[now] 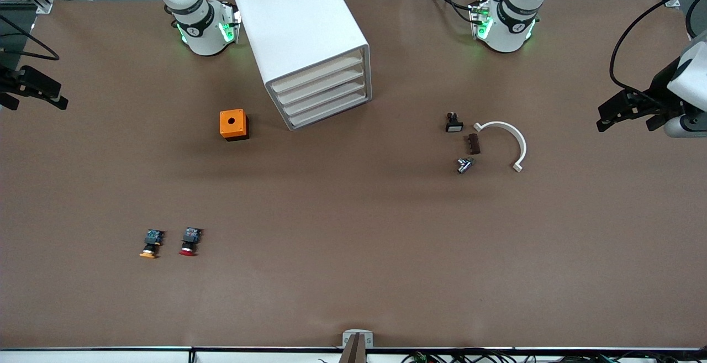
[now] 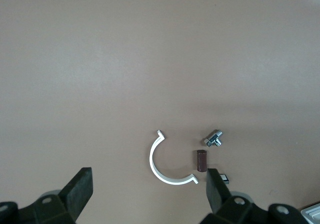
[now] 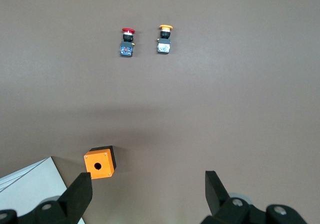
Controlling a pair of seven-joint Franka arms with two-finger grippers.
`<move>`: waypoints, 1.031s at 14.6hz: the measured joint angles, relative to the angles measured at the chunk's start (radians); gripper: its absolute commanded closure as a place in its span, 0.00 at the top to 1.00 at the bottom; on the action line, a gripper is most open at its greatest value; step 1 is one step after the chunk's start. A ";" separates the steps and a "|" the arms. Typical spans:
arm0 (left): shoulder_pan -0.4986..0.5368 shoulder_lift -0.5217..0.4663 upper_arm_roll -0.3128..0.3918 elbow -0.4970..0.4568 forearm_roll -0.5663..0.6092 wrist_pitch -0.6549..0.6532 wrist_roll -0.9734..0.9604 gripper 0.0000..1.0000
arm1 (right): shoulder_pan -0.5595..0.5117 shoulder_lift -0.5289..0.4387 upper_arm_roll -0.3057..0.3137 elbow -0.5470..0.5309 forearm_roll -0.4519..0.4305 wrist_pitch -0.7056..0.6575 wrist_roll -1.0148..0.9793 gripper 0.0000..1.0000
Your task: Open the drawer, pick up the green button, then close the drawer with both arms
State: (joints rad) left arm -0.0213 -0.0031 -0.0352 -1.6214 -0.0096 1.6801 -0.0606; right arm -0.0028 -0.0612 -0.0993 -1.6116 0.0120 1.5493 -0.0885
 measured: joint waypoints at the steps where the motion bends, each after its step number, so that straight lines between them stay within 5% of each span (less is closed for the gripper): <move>1: 0.000 0.000 0.000 0.000 0.000 0.000 0.000 1.00 | 0.000 0.000 0.000 0.000 0.000 0.000 0.000 1.00; 9: 0.022 0.033 0.004 -0.002 0.000 -0.005 0.000 1.00 | 0.000 0.000 0.000 0.000 0.000 -0.001 0.000 1.00; 15: 0.034 0.165 0.005 -0.005 0.000 -0.007 0.000 1.00 | 0.000 0.000 -0.001 -0.001 0.000 -0.004 0.000 1.00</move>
State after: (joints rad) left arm 0.0130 0.1618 -0.0298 -1.6260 -0.0096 1.6729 -0.0606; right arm -0.0028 -0.0612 -0.1000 -1.6128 0.0122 1.5456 -0.0885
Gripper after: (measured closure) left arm 0.000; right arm 0.000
